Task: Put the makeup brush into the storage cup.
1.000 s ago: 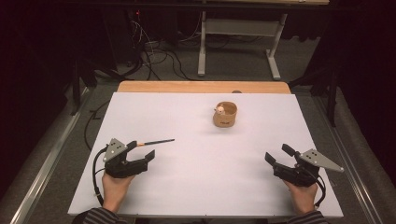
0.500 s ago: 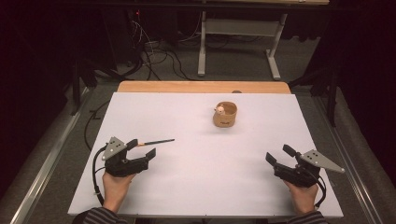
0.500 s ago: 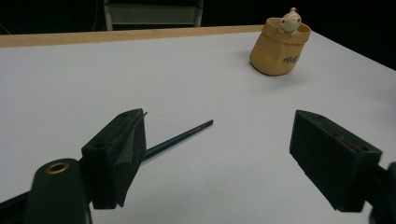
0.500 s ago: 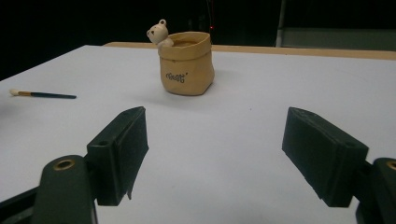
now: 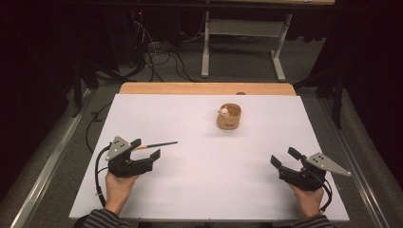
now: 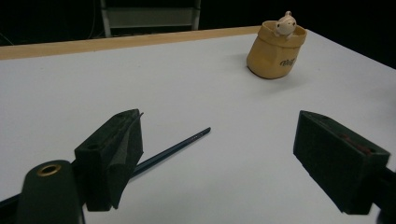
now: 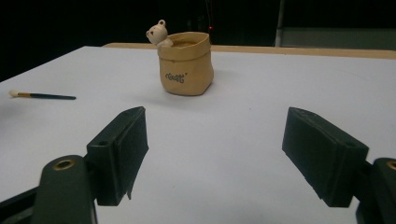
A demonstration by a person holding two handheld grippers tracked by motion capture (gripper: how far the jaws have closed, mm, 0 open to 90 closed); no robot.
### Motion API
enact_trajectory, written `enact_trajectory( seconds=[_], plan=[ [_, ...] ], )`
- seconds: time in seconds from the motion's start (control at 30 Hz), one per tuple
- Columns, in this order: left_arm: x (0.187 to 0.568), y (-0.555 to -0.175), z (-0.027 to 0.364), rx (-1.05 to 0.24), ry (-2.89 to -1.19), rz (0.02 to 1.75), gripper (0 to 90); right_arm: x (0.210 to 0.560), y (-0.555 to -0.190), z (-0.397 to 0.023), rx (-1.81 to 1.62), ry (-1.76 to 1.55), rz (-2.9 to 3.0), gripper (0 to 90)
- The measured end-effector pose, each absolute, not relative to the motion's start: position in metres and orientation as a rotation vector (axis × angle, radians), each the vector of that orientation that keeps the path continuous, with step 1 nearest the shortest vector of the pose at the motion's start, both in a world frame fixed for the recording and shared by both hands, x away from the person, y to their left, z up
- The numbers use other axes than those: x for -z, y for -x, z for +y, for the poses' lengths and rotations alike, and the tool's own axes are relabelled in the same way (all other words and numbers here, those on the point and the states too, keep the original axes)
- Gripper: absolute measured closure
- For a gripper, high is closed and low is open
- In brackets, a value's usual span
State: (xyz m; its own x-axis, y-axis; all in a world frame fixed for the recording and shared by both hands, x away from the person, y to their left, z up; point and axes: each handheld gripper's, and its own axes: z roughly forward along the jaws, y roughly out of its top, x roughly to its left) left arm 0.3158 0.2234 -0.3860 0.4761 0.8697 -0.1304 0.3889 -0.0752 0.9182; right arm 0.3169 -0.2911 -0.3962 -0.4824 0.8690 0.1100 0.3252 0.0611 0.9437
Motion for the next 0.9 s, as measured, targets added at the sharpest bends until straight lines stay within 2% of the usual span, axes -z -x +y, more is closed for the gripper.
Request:
enact_trajectory(
  seconds=[0.53, 0.9],
  plan=[
    [0.371, -0.329, 0.221, -0.566, -1.689, 1.086, 15.4, 0.397, -0.317, -0.290, -1.432, -1.182, 1.852, 24.0],
    [0.359, -0.340, 0.223, -0.503, -1.718, 1.082, 15.7, 0.397, -0.317, -0.289, -1.435, -1.181, 1.856, 24.0]
  ],
)
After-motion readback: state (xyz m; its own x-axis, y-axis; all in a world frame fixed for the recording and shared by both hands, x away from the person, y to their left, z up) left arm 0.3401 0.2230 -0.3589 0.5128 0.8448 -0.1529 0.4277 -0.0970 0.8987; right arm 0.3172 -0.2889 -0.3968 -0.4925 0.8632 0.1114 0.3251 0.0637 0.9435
